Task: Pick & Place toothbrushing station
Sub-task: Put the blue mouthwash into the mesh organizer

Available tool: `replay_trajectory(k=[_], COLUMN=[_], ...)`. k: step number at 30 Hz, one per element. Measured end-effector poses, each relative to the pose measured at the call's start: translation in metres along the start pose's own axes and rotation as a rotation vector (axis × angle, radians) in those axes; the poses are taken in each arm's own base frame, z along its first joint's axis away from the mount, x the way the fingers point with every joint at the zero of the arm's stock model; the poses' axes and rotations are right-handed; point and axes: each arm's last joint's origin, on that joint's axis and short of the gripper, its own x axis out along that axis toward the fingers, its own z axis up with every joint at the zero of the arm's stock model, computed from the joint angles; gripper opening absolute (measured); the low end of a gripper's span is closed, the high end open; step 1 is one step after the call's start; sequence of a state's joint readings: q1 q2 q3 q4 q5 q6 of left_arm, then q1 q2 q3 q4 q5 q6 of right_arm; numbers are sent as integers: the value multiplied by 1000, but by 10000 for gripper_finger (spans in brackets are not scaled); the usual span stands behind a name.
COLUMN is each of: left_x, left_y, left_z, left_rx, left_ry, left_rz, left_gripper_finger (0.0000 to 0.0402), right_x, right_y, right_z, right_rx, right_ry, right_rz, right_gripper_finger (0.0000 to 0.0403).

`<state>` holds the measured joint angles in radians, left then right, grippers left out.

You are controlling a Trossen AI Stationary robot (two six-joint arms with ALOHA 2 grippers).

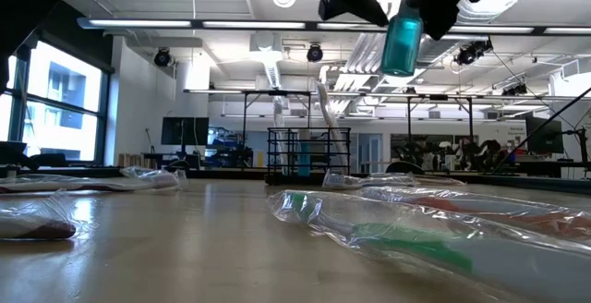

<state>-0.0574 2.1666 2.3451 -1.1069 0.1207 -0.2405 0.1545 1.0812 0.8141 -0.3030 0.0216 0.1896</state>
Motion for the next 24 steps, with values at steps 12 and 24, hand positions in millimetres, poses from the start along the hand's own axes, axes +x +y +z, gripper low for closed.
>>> replay_trajectory(k=[12, 24], left_x=[-57, -114], left_y=[9, 30], left_z=[-15, -35], left_rx=[-48, -24], left_ry=[66, 127], left_rz=[183, 499], left_gripper_finger=[221, 221], right_x=[-22, -34], right_y=[-1, -13], right_z=[11, 70], right_rx=[53, 192], right_ry=[-23, -131], right_rz=[-79, -391], right_gripper_finger=[88, 88])
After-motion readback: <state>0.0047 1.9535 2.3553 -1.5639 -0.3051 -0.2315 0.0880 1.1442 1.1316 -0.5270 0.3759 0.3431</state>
